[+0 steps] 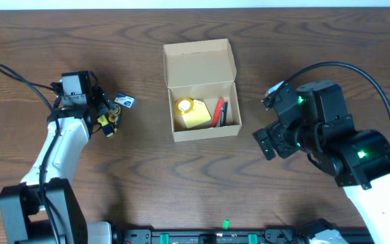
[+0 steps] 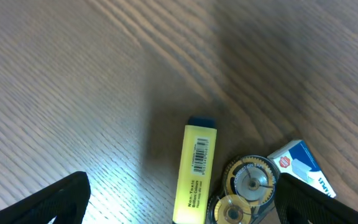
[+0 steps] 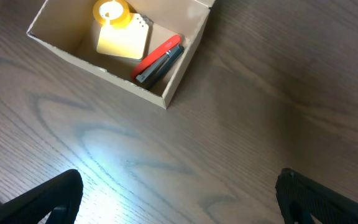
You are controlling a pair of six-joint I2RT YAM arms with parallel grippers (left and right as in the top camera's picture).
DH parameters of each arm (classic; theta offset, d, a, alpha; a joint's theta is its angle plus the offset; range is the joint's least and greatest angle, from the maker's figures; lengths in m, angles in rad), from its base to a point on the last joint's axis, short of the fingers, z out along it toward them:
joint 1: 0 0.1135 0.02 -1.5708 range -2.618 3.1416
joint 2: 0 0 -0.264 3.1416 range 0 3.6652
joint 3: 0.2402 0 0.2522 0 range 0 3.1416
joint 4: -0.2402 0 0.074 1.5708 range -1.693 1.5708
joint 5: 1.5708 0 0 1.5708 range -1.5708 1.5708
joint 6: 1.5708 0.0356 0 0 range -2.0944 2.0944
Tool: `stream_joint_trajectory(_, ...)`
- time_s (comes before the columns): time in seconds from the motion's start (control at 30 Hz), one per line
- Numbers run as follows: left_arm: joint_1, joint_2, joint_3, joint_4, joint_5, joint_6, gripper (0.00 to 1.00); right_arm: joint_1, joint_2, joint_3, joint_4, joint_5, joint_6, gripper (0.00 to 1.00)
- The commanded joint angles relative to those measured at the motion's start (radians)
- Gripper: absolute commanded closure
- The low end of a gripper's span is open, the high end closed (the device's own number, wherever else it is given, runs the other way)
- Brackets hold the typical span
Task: Pack container
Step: 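Reach the left gripper to the yellow highlighter on the table, then grasp the yellow highlighter with the left gripper and lift it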
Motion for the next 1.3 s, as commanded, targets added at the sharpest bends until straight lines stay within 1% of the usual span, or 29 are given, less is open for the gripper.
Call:
stream_joint_trajectory(0.0, 0.014, 0.034, 0.020, 0.004, 0.021, -0.088, 0.05, 0.001, -0.005, -0.002, -0.001, -0.007, 0.014, 0.01)
stream_joint_trajectory(0.13, 0.015, 0.075, 0.028, 0.010, 0.028, -0.086, 0.05, 0.001, -0.005, -0.002, -0.001, -0.007, 0.014, 0.01)
stream_joint_trajectory(0.3, 0.019, 0.137, 0.075, -0.013, 0.030, -0.033, 0.05, 0.001, -0.005, -0.002, -0.001, -0.007, 0.014, 0.01)
stream_joint_trajectory(0.53, 0.020, 0.221, 0.169, -0.086, 0.035, 0.031, 0.04, 0.001, -0.005, -0.002, -0.001, -0.007, 0.014, 0.01)
stream_joint_trajectory(0.63, 0.021, 0.257, 0.204, -0.109, 0.051, 0.042, 0.00, 0.001, -0.005, -0.002, -0.001, -0.007, 0.014, 0.01)
stream_joint_trajectory(0.8, 0.037, 0.313, 0.274, -0.199, 0.061, 0.042, 0.00, 0.001, -0.005, -0.002, -0.001, -0.007, 0.014, 0.01)
stream_joint_trajectory(0.83, 0.041, 0.322, 0.288, -0.218, 0.066, 0.042, 0.05, 0.001, -0.005, -0.002, -0.001, -0.007, 0.014, 0.01)
stream_joint_trajectory(0.9, 0.048, 0.340, 0.317, -0.254, 0.071, 0.048, 0.07, 0.001, -0.005, -0.002, -0.001, -0.007, 0.014, 0.01)
stream_joint_trajectory(1.07, 0.052, 0.352, 0.343, -0.274, 0.072, 0.056, 0.18, 0.001, -0.005, -0.002, -0.001, -0.007, 0.014, 0.01)
stream_joint_trajectory(1.17, 0.052, 0.352, 0.343, -0.286, 0.076, 0.056, 0.20, 0.001, -0.005, -0.002, -0.001, -0.007, 0.014, 0.01)
stream_joint_trajectory(1.27, 0.052, 0.352, 0.343, -0.308, 0.082, 0.058, 0.20, 0.001, -0.005, -0.002, -0.001, -0.007, 0.014, 0.01)
